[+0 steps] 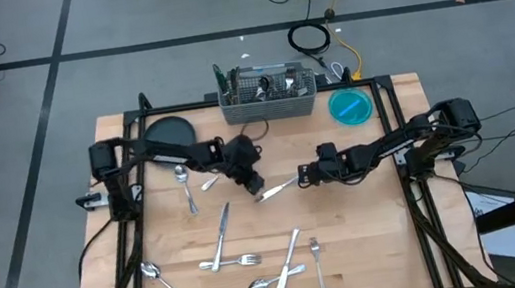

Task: Sort silverware
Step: Put the table knife into the silverware organizer

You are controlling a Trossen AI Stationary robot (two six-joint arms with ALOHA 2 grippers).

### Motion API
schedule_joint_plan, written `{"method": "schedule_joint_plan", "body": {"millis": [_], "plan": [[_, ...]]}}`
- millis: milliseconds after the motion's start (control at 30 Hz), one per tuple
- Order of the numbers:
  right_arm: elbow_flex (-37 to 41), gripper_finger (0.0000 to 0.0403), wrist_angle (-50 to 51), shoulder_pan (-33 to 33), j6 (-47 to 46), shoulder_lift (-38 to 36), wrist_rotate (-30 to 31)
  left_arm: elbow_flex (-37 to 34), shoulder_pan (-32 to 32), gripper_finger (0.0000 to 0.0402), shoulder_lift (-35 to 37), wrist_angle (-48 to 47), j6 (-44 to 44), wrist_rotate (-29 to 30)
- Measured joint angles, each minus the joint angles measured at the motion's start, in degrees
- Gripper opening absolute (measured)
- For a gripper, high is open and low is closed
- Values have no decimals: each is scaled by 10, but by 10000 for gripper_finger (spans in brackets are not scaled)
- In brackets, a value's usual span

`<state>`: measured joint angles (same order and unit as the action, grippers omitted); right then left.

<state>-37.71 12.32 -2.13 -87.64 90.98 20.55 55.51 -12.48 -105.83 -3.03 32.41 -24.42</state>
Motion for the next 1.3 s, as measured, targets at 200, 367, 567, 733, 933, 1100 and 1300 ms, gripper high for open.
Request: {"method": "schedule_joint_plan", "body": {"millis": [200, 367, 567, 733, 933, 1100, 1300], "plan": [[-4, 0, -2, -24, -4, -6, -2, 0, -38, 2, 44, -65, -59, 58], [-51, 0, 67, -26, 19, -14, 1, 2, -64, 1, 86, -95, -58, 65], [-137, 0, 156, -28, 111, -14, 10, 3, -71, 1, 182, -111, -32, 106], [-143, 0, 185, -9, 149, -12, -1, 3, -53, 3, 230, -124, 63, 103], [-132, 0, 214, -6, 182, -12, -36, 3, -38, 25, 233, -162, 136, 72], [-131, 0, 218, -5, 199, -12, -43, 3, -24, 48, 229, -173, 167, 64], [-131, 0, 206, -5, 224, 15, -56, 3, -12, 83, 229, -181, 211, 51]]}}
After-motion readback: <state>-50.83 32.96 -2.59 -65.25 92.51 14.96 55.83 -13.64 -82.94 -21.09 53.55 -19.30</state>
